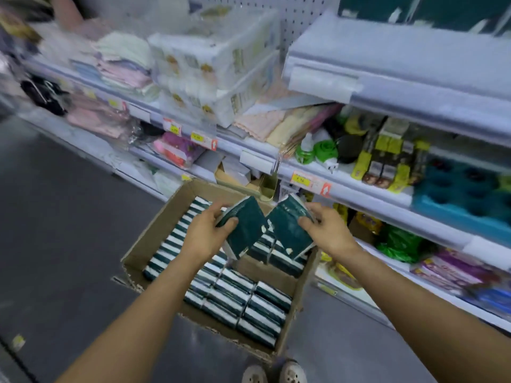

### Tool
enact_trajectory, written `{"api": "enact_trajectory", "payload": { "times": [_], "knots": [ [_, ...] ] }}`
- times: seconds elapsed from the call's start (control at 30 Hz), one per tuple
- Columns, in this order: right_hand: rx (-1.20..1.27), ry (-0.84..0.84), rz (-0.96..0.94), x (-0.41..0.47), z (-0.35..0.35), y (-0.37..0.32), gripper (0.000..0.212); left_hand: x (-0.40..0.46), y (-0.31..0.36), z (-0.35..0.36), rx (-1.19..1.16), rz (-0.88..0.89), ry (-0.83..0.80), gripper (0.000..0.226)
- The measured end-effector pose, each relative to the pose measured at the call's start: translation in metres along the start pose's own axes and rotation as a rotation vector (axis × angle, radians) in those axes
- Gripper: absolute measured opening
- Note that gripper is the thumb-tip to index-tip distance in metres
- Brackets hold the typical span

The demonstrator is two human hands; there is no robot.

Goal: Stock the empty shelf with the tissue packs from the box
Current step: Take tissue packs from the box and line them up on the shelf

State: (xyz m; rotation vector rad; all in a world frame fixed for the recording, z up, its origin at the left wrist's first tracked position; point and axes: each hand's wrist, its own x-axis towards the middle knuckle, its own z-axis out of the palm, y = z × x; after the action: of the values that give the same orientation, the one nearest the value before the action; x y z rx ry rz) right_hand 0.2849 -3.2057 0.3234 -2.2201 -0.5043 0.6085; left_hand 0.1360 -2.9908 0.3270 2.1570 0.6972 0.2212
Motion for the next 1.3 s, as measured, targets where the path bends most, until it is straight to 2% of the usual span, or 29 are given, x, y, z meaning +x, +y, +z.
{"api": "enact_trajectory", "payload": {
  "times": [0.17, 0.3, 0.43, 0.57, 0.77, 0.9, 1.0, 1.2, 1.3],
  "knots": [
    [0.086, 0.062, -0.132, -0.019, -0.045, -0.041, 0.048, 0.003, 0.040, -0.029, -0.082, 0.068, 0.026, 0.023],
    [0.085, 0.135, -0.168, -0.027, -0.066, -0.061, 0.041, 0.018, 0.070, -0.050, -0.128, 0.117, 0.007, 0.015],
    [0.078, 0.191, -0.185, -0.030, -0.078, -0.088, 0.038, 0.035, 0.094, -0.070, -0.184, 0.194, -0.025, 0.015],
    [0.038, 0.282, -0.219, -0.028, -0.084, -0.121, 0.025, 0.057, 0.109, -0.097, -0.177, 0.256, -0.066, 0.014],
    [-0.039, 0.433, -0.258, -0.032, -0.102, -0.170, 0.024, 0.086, 0.141, -0.140, -0.201, 0.397, -0.116, 0.012],
    [-0.031, 0.516, -0.263, -0.035, -0.127, -0.196, 0.022, 0.104, 0.168, -0.154, -0.264, 0.436, -0.182, 0.012],
    [-0.048, 0.608, -0.338, -0.034, -0.157, -0.213, 0.017, 0.112, 0.190, -0.156, -0.344, 0.481, -0.197, 0.014],
    [-0.023, 0.749, -0.421, -0.005, -0.223, -0.226, 0.017, 0.125, 0.222, -0.149, -0.464, 0.478, -0.218, 0.018],
    [-0.158, 0.701, -0.412, 0.022, -0.234, -0.215, 0.022, 0.130, 0.231, -0.142, -0.519, 0.427, -0.231, 0.014]
  ]
}}
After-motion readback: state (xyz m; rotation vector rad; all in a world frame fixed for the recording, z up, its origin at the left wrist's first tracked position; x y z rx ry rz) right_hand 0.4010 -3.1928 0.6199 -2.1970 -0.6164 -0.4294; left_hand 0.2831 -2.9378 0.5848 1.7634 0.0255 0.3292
